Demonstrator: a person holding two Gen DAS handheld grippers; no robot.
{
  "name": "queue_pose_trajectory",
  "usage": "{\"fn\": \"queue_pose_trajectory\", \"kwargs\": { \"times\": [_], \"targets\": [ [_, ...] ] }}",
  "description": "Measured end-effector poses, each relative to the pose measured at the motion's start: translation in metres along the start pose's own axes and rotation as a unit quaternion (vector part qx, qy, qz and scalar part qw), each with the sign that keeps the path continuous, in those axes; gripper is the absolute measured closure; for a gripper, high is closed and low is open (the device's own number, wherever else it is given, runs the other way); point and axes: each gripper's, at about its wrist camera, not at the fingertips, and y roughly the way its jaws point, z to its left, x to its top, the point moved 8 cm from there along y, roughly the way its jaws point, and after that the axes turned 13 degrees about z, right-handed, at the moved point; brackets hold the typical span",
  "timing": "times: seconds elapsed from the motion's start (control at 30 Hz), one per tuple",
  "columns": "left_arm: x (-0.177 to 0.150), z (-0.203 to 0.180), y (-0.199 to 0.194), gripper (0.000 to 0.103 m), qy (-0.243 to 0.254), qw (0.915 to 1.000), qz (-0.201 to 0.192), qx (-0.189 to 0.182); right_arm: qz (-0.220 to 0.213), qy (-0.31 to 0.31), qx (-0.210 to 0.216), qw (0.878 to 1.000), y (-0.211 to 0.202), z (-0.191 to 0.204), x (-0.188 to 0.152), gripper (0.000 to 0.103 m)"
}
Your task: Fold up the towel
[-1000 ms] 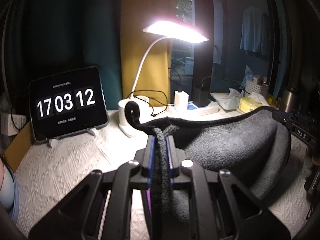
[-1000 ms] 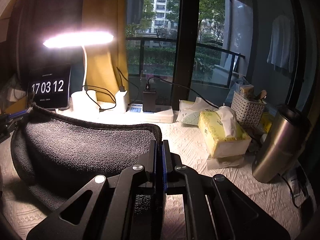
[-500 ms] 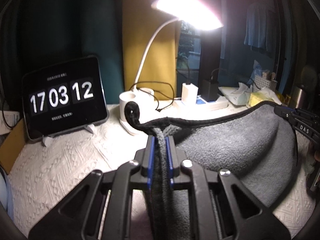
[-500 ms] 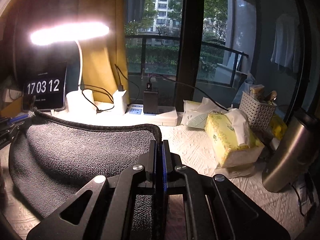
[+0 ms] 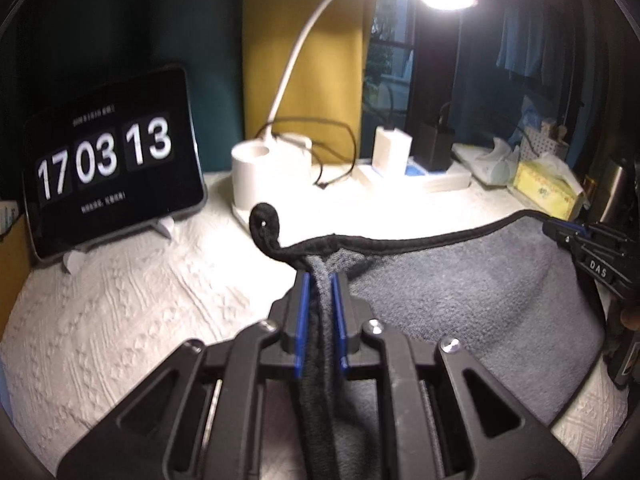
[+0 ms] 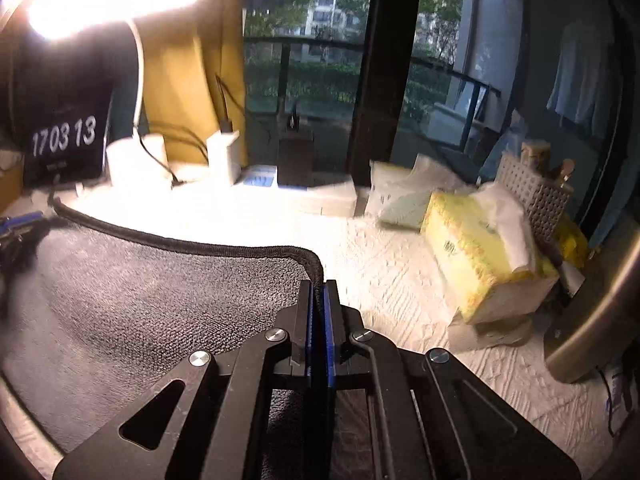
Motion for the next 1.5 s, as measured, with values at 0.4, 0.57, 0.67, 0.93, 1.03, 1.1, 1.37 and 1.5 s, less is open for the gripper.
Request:
{"fn": "queue_pose_trajectory", "kwargs": {
  "times": [0.4,0.57,0.67,0.93,1.03,1.1,1.37,1.5],
  "targets": [
    [-0.007,0.014,0.042,0.087,-0.046,0.9938,0.093,-0.040,0.050,-0.005,-0.004,0.999,0.021,0.000,-0.003,0.098],
    [-0.008,0.015,0.048,0.083,-0.052,0.9922,0.106,-0.041,0.077,-0.005,-0.007,0.997,0.032,0.000,-0.006,0.098],
    [-0.008,0.016,0.048,0.082,-0.050,0.9913,0.114,-0.042,0.089,-0.002,-0.006,0.996,0.036,-0.001,-0.007,0.098],
    [0.001,0.028,0.033,0.045,-0.067,0.9923,0.098,-0.036,0.101,-0.004,-0.014,0.995,0.041,-0.001,-0.008,0.092],
    [0.004,0.032,0.028,0.040,-0.072,0.9930,0.087,-0.031,0.101,0.000,-0.014,0.995,0.043,-0.002,-0.007,0.083],
    [0.004,0.032,0.025,0.039,-0.071,0.9935,0.084,-0.029,0.103,0.005,-0.016,0.995,0.043,-0.005,-0.007,0.075],
    [0.000,0.025,0.008,0.027,-0.063,0.9952,0.071,-0.027,0.101,0.015,-0.017,0.995,0.032,-0.008,-0.009,0.057],
    [0.003,0.023,-0.006,0.025,-0.061,0.9961,0.058,-0.027,0.092,0.011,-0.014,0.996,0.020,-0.003,-0.010,0.056]
  ]
}}
